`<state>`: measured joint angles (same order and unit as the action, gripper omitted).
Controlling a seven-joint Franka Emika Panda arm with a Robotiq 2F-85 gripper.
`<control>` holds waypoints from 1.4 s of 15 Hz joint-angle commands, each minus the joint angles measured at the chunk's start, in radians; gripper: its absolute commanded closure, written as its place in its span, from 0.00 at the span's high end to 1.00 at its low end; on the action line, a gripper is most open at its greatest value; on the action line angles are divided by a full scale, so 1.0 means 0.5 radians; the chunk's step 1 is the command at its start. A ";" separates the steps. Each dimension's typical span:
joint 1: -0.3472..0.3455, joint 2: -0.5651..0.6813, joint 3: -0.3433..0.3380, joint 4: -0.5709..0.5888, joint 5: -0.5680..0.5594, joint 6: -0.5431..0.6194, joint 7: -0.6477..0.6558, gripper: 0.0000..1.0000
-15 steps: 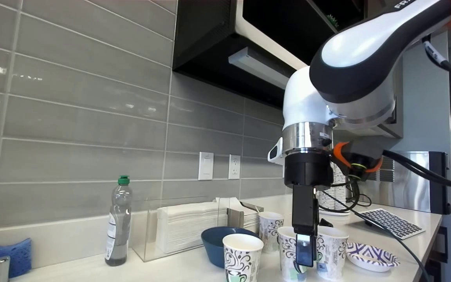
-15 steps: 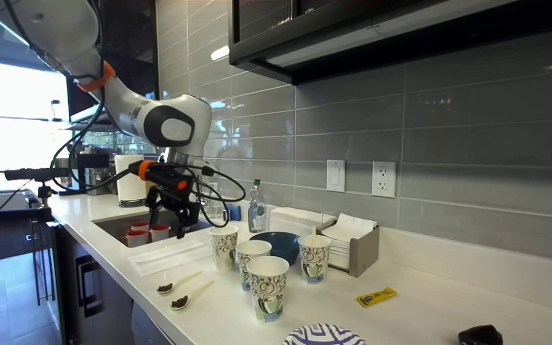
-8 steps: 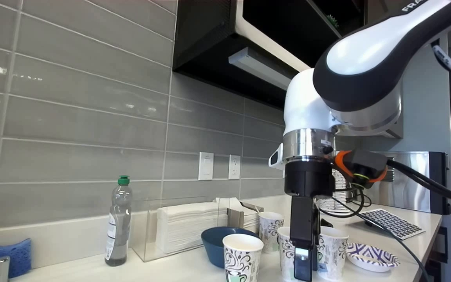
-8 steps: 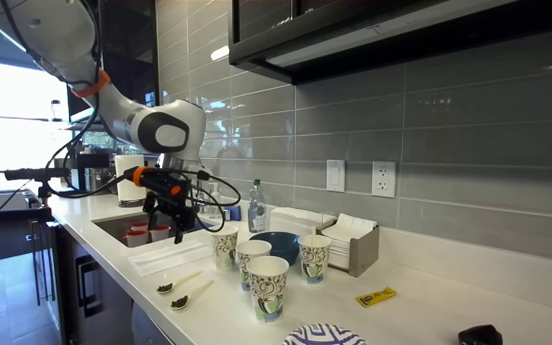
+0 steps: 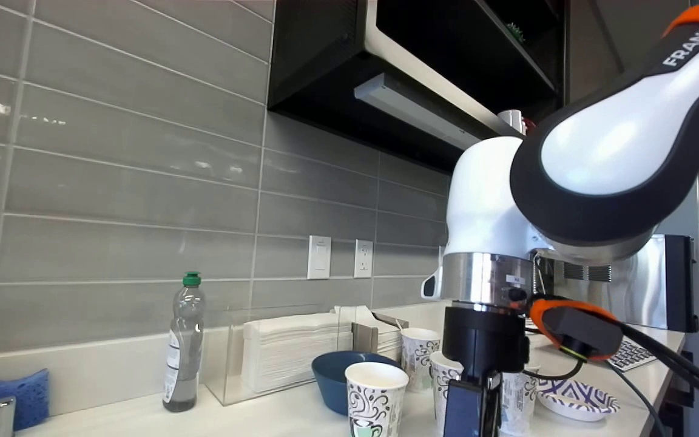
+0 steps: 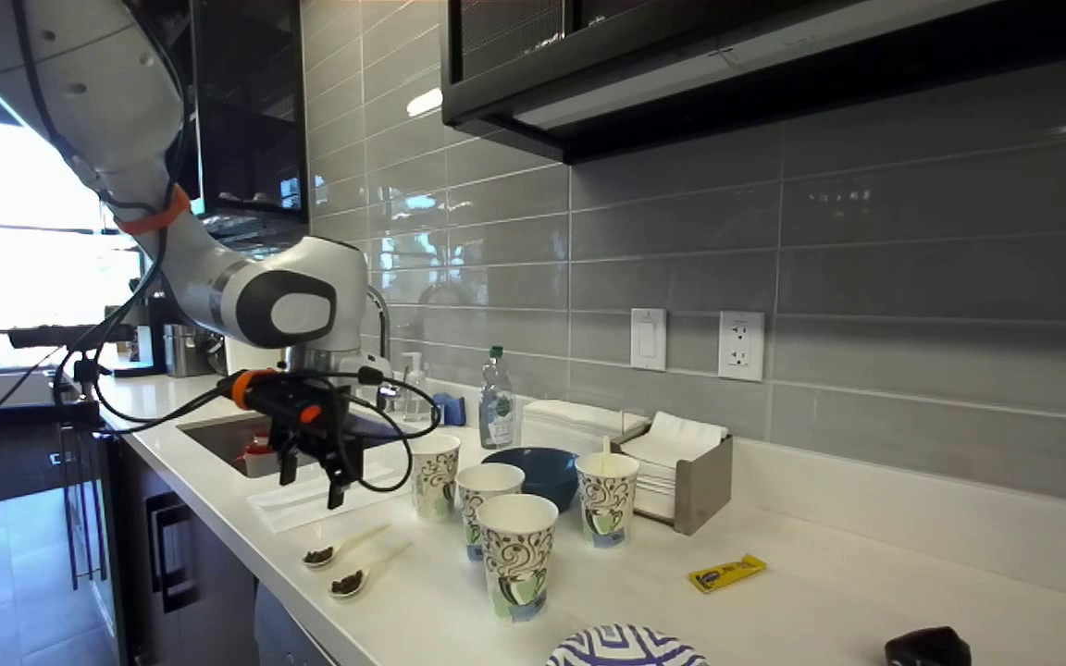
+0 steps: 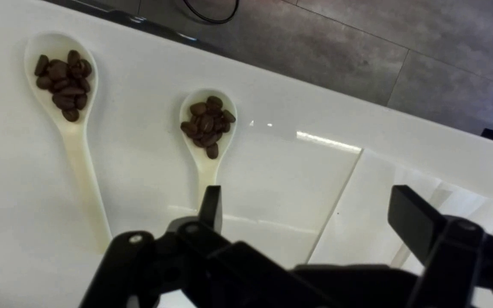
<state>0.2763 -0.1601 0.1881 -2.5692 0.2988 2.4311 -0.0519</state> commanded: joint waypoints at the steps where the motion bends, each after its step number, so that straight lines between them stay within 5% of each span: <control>1: -0.060 0.119 0.017 0.033 -0.139 0.090 0.104 1.00; 10: -0.067 0.189 0.012 0.064 -0.085 0.087 0.060 1.00; 21: -0.094 0.318 0.019 0.120 -0.532 0.234 0.306 1.00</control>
<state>0.2485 -0.0467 0.1876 -2.5383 0.0922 2.5205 0.0646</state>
